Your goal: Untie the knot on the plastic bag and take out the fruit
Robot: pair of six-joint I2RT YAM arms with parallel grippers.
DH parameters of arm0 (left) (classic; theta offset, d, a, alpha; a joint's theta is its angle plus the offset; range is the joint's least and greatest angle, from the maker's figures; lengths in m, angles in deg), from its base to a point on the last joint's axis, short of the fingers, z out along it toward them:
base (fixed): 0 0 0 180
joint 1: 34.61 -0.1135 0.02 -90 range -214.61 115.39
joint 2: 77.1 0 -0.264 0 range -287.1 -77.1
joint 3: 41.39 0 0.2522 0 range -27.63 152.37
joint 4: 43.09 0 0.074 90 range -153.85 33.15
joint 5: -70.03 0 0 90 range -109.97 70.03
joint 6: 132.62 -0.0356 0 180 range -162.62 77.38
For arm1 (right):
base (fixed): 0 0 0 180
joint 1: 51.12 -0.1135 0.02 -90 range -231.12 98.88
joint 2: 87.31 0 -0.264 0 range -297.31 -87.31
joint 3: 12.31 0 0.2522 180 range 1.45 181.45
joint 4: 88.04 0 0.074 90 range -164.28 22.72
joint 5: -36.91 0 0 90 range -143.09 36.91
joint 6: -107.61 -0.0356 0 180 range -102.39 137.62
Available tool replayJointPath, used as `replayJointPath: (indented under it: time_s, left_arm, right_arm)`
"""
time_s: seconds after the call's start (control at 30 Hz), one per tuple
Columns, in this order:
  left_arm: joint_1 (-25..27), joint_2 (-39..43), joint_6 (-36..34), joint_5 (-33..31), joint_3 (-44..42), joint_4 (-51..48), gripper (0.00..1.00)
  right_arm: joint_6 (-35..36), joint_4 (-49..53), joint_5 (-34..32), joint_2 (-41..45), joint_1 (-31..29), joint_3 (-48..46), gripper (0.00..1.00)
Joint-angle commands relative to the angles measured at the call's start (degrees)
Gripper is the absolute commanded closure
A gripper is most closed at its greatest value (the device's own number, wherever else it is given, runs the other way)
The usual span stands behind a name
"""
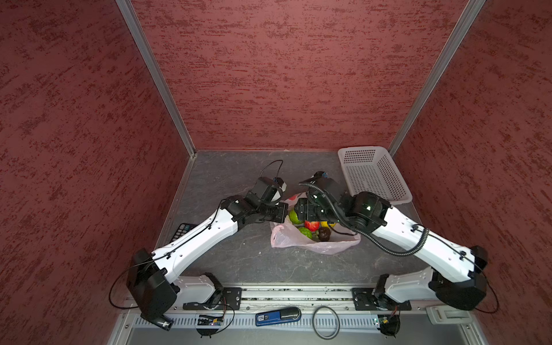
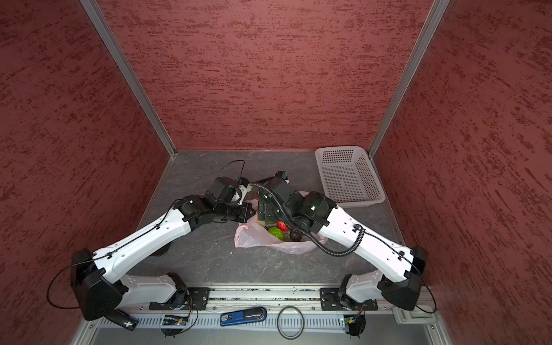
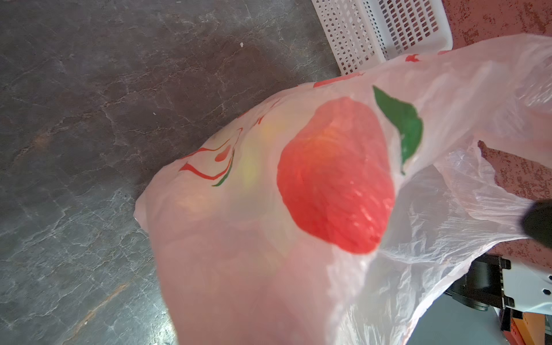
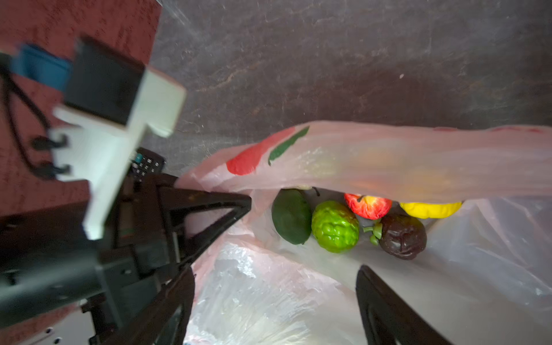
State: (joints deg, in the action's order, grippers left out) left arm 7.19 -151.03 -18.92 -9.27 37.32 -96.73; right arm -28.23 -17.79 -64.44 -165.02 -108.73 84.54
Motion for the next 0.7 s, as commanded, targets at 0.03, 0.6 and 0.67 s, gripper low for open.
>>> replayJointPath:
  time_s: [0.03,0.6,0.67]
  left_arm:
    - [0.03,1.25,-0.11,1.04,1.32,-0.07,1.00]
    - [0.58,1.29,1.24,2.29,1.24,0.11,1.00]
    - [0.95,1.41,1.20,2.79,0.91,-0.10,1.00]
  right_arm:
    - [0.93,-6.12,-4.22,2.96,-3.21,-6.69,0.14]
    - [4.86,-17.54,-0.15,2.90,-5.73,-30.53,0.08]
    - [3.22,-19.17,1.33,2.40,-5.69,-32.64,0.08]
